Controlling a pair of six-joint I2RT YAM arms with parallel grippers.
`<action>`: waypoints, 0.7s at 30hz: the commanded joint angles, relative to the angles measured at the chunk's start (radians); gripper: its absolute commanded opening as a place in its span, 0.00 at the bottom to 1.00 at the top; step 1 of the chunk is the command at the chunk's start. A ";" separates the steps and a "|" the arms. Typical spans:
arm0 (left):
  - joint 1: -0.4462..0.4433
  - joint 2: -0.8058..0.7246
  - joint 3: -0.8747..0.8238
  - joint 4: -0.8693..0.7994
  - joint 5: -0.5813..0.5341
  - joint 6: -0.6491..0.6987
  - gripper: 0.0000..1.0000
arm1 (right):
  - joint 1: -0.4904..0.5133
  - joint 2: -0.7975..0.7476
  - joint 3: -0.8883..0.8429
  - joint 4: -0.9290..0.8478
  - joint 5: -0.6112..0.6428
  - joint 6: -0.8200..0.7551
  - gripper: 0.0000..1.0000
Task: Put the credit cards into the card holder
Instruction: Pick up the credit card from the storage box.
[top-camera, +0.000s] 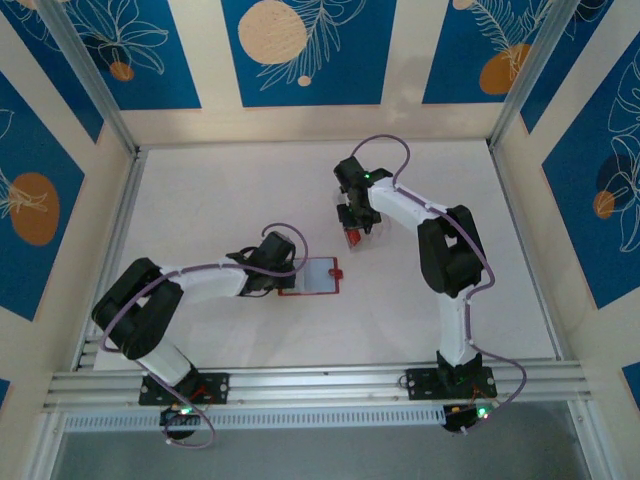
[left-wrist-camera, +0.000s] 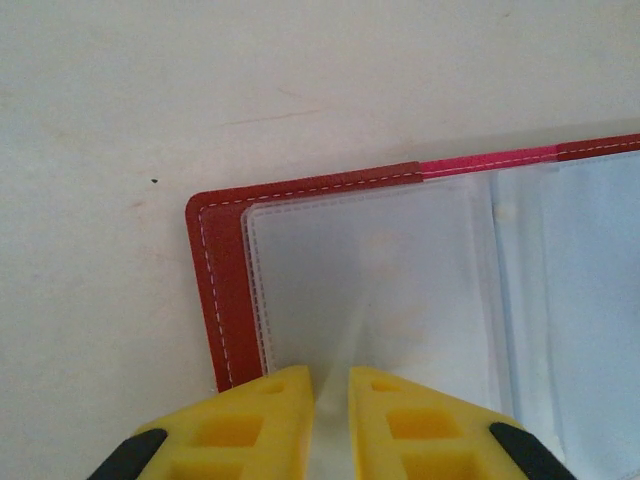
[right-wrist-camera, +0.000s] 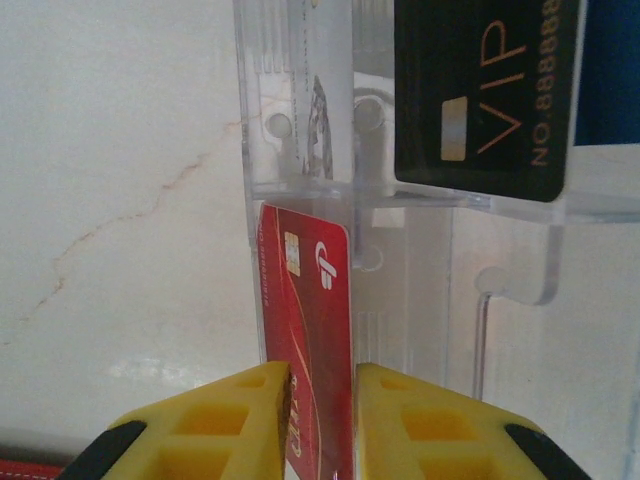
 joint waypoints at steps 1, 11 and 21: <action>0.005 0.013 -0.039 -0.074 0.025 -0.015 0.18 | 0.007 0.020 0.020 -0.013 -0.025 -0.011 0.24; 0.004 0.007 -0.044 -0.074 0.023 -0.017 0.17 | 0.005 0.019 0.029 -0.020 -0.054 -0.014 0.14; 0.004 -0.002 -0.044 -0.081 0.020 -0.015 0.17 | -0.009 -0.032 0.040 -0.042 -0.094 -0.009 0.02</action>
